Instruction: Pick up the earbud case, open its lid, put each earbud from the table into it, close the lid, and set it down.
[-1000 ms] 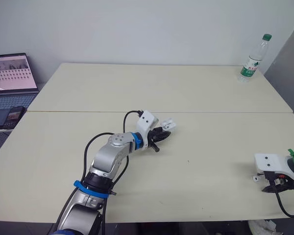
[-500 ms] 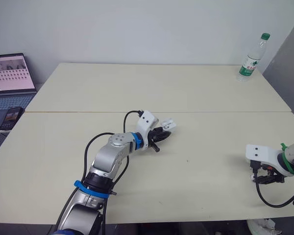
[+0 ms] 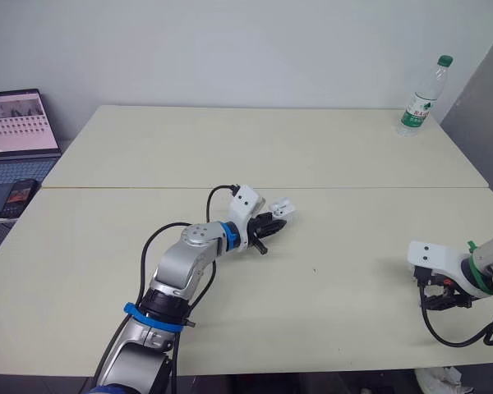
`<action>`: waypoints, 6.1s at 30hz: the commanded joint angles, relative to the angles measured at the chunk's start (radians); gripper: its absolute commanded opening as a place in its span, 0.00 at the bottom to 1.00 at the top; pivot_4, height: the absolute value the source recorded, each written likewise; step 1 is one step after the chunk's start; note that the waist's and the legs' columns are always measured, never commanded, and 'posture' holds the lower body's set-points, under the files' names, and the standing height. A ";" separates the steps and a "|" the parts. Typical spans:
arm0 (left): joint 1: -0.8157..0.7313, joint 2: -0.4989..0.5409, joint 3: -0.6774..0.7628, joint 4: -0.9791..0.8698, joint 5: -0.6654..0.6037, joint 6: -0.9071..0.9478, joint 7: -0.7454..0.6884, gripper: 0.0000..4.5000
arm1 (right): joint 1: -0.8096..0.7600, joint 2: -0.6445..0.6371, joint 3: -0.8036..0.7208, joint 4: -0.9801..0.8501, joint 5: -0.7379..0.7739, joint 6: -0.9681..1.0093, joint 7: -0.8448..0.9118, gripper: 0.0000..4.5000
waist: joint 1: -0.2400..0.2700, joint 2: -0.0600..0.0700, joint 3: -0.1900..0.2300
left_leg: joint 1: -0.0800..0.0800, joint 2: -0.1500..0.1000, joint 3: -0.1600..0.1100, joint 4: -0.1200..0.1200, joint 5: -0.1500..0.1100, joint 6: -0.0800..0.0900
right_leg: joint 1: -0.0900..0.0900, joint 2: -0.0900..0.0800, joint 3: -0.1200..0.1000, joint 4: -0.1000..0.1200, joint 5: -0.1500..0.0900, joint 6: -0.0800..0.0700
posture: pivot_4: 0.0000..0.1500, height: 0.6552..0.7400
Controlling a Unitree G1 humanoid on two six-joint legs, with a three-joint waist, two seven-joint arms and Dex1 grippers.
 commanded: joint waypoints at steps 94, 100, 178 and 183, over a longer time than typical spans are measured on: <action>-0.060 -0.029 -0.007 -0.055 -0.154 0.016 -0.187 0.17 | -0.276 0.704 -0.522 0.025 0.876 -0.047 -0.615 1.00 | 0.000 -0.003 0.002 | -0.014 0.000 -0.001 0.001 0.000 0.000 | -0.012 0.001 -0.001 0.002 0.003 -0.003 | 1.00 0.95; -0.037 -0.008 -0.032 -0.102 -0.195 0.011 -0.294 0.17 | -0.294 0.537 -0.472 0.226 0.865 0.008 -0.441 0.71 | 0.001 -0.003 0.002 | -0.015 -0.001 -0.001 0.000 0.000 0.000 | -0.012 0.000 -0.001 0.000 0.003 -0.003 | 1.00 0.95; 0.092 0.172 -0.008 -0.156 0.064 -0.360 -0.117 0.99 | 0.273 0.525 -0.456 0.182 0.435 -0.785 -0.369 0.00 | 0.000 -0.001 0.002 | -0.011 0.000 0.000 0.002 0.000 0.000 | -0.010 0.000 0.001 0.001 0.003 -0.003 | 1.00 0.95; 0.206 0.278 0.044 -0.087 0.029 -0.485 -0.229 1.00 | 0.276 0.517 -0.455 0.228 0.443 -0.826 -0.320 0.27 | -0.002 0.000 0.001 | -0.009 0.003 0.001 0.000 0.000 0.000 | -0.010 0.003 0.001 0.002 0.003 -0.005 | 1.00 0.95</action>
